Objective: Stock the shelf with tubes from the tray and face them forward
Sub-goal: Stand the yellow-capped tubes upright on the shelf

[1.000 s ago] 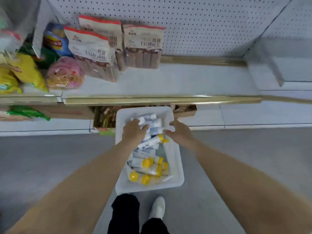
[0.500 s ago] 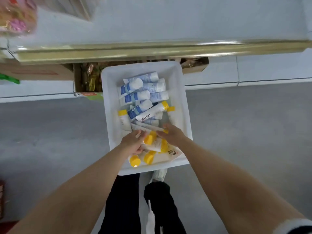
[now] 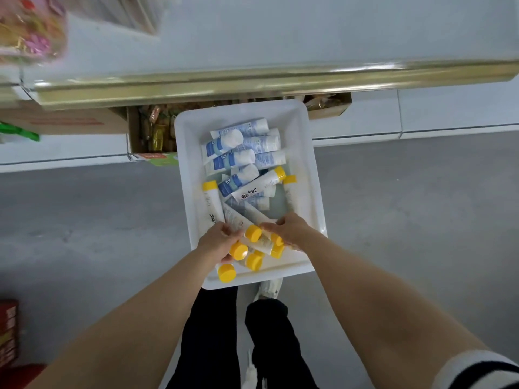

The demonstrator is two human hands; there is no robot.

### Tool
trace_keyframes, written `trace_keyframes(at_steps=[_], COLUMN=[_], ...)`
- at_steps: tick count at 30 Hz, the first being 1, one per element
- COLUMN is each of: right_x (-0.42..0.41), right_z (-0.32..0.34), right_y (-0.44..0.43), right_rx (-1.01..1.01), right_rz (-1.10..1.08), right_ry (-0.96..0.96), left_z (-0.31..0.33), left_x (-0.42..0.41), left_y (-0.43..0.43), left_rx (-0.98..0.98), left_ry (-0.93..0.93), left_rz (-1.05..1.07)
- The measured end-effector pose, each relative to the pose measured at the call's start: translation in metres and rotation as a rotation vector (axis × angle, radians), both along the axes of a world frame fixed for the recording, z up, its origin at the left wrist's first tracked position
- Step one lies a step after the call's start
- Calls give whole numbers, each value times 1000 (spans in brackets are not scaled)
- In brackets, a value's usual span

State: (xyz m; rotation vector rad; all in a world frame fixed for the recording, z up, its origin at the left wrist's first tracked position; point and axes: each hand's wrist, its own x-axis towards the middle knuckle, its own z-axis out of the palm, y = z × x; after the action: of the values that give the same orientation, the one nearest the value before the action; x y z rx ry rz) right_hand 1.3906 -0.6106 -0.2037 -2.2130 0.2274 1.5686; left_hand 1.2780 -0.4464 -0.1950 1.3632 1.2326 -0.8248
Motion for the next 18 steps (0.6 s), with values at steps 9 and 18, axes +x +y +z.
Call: trace_keyframes(at_steps=[9,18], right_x=[5,27], right_z=[84,210], right_y=[-24,-11], right_rx=[273,754], right_rz=[-487,-530], right_ry=[208,176], left_z=[68,191], left_x=[-11,18], left_y=[-13,1], left_rx=[25,85], left_ry=[-156,-501], left_rz=[284,466])
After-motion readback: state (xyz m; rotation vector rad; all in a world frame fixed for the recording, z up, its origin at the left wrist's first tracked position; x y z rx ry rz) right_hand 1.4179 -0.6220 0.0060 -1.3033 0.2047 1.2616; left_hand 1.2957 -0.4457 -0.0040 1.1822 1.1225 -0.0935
